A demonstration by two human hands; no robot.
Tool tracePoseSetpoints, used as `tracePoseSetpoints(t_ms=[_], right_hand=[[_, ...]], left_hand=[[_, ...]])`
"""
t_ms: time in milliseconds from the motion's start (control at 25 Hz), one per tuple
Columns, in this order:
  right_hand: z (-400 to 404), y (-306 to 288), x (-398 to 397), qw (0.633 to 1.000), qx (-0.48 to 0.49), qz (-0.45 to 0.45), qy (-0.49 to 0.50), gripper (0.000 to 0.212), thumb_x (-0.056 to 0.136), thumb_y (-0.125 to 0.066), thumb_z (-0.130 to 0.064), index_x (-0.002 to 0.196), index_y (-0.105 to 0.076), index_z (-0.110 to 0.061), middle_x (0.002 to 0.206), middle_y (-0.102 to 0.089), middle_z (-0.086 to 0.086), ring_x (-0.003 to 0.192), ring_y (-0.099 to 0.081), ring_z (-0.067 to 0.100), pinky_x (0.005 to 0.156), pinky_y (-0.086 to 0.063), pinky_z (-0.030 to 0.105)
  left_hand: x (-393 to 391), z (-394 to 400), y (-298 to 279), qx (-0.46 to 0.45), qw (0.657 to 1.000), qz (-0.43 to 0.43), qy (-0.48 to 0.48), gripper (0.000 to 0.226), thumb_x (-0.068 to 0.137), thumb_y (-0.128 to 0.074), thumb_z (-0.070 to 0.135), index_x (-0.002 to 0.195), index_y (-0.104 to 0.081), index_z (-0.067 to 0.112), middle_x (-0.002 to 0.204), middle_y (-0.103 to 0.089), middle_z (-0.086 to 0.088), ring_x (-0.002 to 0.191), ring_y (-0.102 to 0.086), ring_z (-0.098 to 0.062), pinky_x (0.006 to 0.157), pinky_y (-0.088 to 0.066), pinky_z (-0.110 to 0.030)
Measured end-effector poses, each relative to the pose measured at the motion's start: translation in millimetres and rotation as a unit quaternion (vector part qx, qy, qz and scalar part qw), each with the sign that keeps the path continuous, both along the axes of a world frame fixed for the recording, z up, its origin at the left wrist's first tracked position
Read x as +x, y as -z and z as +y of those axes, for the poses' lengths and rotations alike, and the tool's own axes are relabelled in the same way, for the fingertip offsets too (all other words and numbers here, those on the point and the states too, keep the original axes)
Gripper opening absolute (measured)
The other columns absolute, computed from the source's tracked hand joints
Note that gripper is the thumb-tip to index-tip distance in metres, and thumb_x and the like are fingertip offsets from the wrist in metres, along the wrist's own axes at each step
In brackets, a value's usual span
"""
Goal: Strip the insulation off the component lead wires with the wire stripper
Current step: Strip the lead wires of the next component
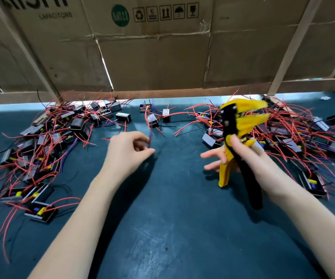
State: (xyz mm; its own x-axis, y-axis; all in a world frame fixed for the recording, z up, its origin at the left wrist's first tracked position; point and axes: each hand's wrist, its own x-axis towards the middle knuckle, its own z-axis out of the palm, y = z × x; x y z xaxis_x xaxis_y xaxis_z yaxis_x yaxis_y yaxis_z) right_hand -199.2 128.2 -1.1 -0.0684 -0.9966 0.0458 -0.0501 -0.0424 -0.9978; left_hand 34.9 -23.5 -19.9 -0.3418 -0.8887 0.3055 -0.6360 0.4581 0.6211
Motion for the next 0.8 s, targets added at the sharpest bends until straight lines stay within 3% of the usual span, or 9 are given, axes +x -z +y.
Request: tracePoseSetpoints(t_ms=[120, 200, 360, 440, 520, 600, 680, 800], right_hand=[[1, 5, 3, 0.995, -0.029, 0.096, -0.007, 0.045, 0.089, -0.055, -0.052, 0.08, -0.063, -0.008, 0.11, -0.073, 0.002, 0.097, -0.072, 0.02, 0.082, -0.053, 0.024], [2, 3, 1, 0.995, 0.005, 0.094, -0.039, 0.042, 0.084, -0.056, -0.051, 0.093, -0.067, -0.012, 0.106, -0.074, 0.004, 0.096, -0.072, 0.019, 0.081, -0.053, 0.022], [4, 0, 2, 0.986, 0.032, 0.147, -0.073, 0.056, 0.077, -0.06, -0.061, 0.081, -0.064, -0.005, 0.077, -0.071, 0.013, 0.074, -0.065, 0.015, 0.07, -0.047, 0.025], [3, 1, 5, 0.981, 0.013, 0.192, -0.007, 0.071, 0.071, -0.057, -0.07, 0.075, -0.057, 0.001, 0.069, -0.062, 0.018, 0.065, -0.056, 0.017, 0.067, -0.042, 0.035], [-1, 5, 2, 0.96, 0.004, 0.256, 0.112, 0.085, 0.067, -0.055, -0.082, 0.074, -0.054, 0.004, 0.063, -0.053, 0.02, 0.057, -0.045, 0.015, 0.061, -0.034, 0.036], [-4, 9, -7, 0.91, 0.01, 0.346, 0.229, 0.081, 0.066, -0.053, -0.086, 0.071, -0.06, -0.006, 0.053, -0.048, 0.003, 0.053, -0.041, 0.015, 0.054, -0.03, 0.031], [-4, 10, -17, 0.879, 0.024, 0.379, 0.289, 0.067, 0.065, -0.053, -0.082, 0.064, -0.059, -0.016, 0.046, -0.047, -0.006, 0.051, -0.045, 0.01, 0.051, -0.032, 0.027], [-2, 4, -25, 0.904, 0.039, 0.322, 0.277, 0.069, 0.064, -0.058, -0.086, 0.059, -0.055, -0.017, 0.048, -0.05, -0.002, 0.052, -0.044, 0.011, 0.055, -0.034, 0.026]], left_hand=[[-24, 22, 0, 0.008, 0.992, 0.018, 0.124, 0.012, 0.076, -0.082, 0.016, 0.076, -0.07, 0.018, 0.064, -0.071, 0.005, 0.057, -0.061, -0.004, 0.06, -0.042, -0.011], [-32, 31, 1, 0.004, 0.986, 0.032, 0.166, 0.012, 0.082, -0.078, 0.019, 0.075, -0.07, 0.015, 0.063, -0.07, 0.007, 0.057, -0.059, -0.001, 0.059, -0.039, -0.009], [-34, 36, 1, 0.071, 0.978, 0.077, 0.178, 0.019, 0.091, -0.068, 0.022, 0.074, -0.07, 0.016, 0.069, -0.071, 0.003, 0.065, -0.067, -0.012, 0.069, -0.054, -0.031], [-34, 35, 2, 0.089, 0.975, 0.099, 0.179, 0.016, 0.092, -0.068, 0.019, 0.076, -0.071, 0.015, 0.072, -0.072, 0.003, 0.068, -0.068, -0.012, 0.074, -0.055, -0.035], [-36, 35, 3, 0.115, 0.966, 0.14, 0.185, 0.008, 0.09, -0.069, 0.014, 0.083, -0.071, 0.011, 0.076, -0.073, 0.001, 0.071, -0.068, -0.011, 0.075, -0.056, -0.033], [-36, 35, 3, 0.129, 0.958, 0.162, 0.197, 0.002, 0.089, -0.07, 0.009, 0.088, -0.072, 0.011, 0.078, -0.075, 0.0, 0.072, -0.068, -0.012, 0.073, -0.055, -0.026], [-36, 36, 2, 0.117, 0.959, 0.131, 0.223, 0.002, 0.087, -0.072, 0.016, 0.087, -0.075, 0.016, 0.079, -0.075, 0.0, 0.069, -0.066, -0.015, 0.068, -0.051, -0.026], [-34, 36, -4, 0.082, 0.969, 0.148, 0.179, 0.022, 0.089, -0.067, 0.034, 0.076, -0.075, 0.019, 0.065, -0.069, 0.008, 0.06, -0.058, -0.01, 0.06, -0.044, -0.021]])
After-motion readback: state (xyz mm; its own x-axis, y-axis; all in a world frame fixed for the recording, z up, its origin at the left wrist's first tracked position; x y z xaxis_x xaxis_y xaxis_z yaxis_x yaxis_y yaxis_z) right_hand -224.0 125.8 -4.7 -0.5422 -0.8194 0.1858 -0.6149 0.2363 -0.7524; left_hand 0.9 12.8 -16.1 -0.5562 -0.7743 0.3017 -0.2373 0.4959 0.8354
